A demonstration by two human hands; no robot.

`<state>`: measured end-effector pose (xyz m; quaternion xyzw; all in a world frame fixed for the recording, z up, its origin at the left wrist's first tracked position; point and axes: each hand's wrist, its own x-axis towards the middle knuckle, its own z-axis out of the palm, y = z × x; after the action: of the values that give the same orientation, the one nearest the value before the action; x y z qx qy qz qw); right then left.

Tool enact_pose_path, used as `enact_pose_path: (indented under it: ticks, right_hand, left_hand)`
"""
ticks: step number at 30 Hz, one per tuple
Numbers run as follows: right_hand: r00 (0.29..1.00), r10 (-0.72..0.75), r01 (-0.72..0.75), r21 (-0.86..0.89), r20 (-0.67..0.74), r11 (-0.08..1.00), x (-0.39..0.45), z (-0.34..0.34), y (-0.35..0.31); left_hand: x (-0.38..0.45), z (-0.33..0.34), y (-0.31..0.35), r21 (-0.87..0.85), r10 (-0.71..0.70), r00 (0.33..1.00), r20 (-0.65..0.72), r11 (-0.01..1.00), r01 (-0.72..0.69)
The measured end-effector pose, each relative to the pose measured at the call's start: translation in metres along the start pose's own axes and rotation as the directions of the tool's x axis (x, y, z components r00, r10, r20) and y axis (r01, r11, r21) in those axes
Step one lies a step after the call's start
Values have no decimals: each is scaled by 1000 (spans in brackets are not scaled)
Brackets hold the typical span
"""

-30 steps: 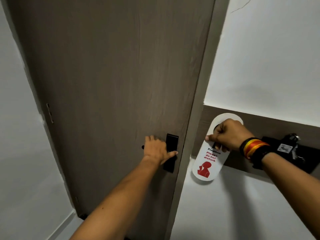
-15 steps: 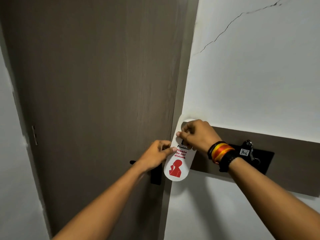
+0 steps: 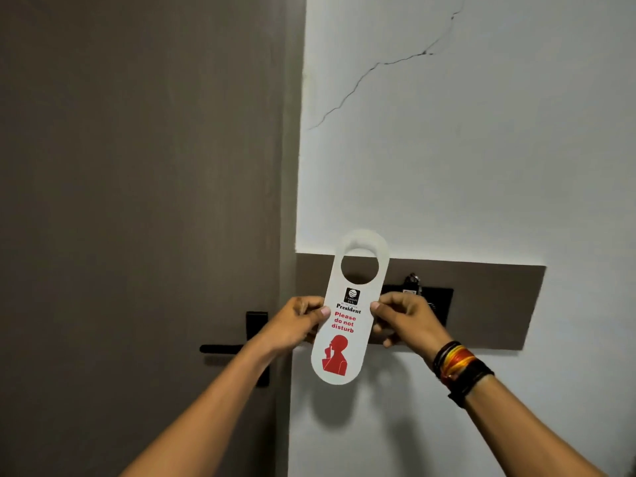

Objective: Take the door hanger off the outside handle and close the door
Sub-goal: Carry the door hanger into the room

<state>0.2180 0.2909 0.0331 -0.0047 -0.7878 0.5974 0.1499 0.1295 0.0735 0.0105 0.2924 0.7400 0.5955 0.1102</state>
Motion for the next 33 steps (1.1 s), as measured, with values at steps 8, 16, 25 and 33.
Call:
enact_pose_path:
  ticks: [8, 16, 25, 33]
  right_hand:
    - [1000, 6, -6, 18, -16, 1000, -11, -60, 36]
    - [995, 90, -90, 0, -33, 996, -35, -212, 110]
    - [949, 298, -297, 24, -102, 955, -92, -424, 236]
    - [838, 463, -430, 174, -289, 886, -169, -548, 336]
  left_hand:
    - [12, 66, 2, 13, -37, 996, -82, 999, 38]
    - [54, 235, 3, 36, -94, 990, -102, 995, 98]
    - [120, 479, -22, -15, -183, 983, 10, 983, 183]
    - [156, 655, -55, 33, -287, 943, 171, 958, 285]
